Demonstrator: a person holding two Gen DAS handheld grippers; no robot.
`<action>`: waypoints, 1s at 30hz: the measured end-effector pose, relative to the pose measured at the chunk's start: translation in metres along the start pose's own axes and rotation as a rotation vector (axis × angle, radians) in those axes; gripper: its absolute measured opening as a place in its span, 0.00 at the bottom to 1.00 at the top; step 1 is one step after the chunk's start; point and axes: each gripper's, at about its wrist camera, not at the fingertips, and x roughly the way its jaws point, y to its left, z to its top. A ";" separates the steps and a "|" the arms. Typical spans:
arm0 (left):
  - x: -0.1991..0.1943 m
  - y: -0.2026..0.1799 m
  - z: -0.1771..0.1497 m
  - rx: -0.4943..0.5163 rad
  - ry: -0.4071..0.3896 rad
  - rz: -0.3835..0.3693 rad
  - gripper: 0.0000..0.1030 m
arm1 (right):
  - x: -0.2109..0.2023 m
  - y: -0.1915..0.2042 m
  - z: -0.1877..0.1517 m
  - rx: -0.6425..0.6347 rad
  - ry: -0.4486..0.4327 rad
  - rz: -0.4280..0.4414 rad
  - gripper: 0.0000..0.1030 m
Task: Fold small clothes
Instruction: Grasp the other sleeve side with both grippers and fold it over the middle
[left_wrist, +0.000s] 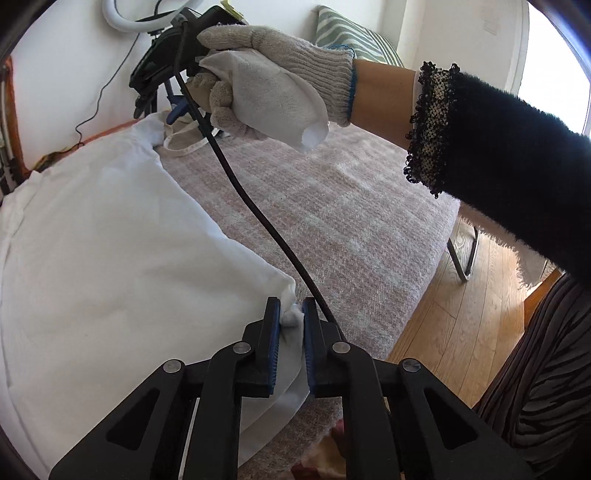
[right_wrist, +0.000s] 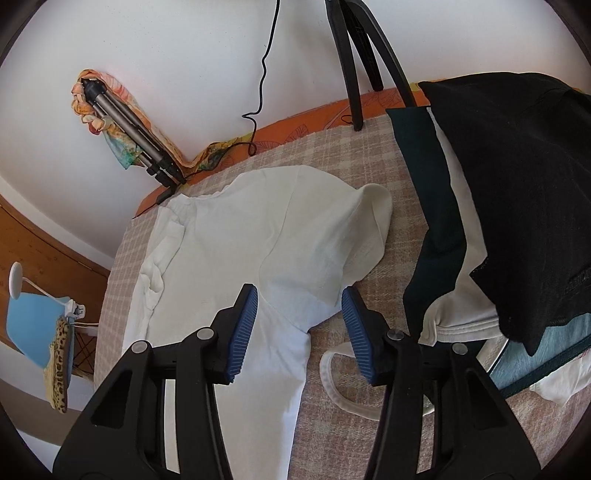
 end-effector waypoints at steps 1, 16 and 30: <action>-0.003 0.004 -0.001 -0.030 -0.008 -0.010 0.09 | 0.005 -0.002 0.000 0.003 0.007 -0.013 0.49; -0.038 0.036 -0.008 -0.315 -0.129 -0.090 0.08 | 0.032 0.008 0.014 -0.001 0.019 -0.100 0.09; -0.084 0.064 -0.028 -0.448 -0.259 -0.088 0.08 | 0.014 0.106 0.026 -0.183 -0.067 -0.174 0.09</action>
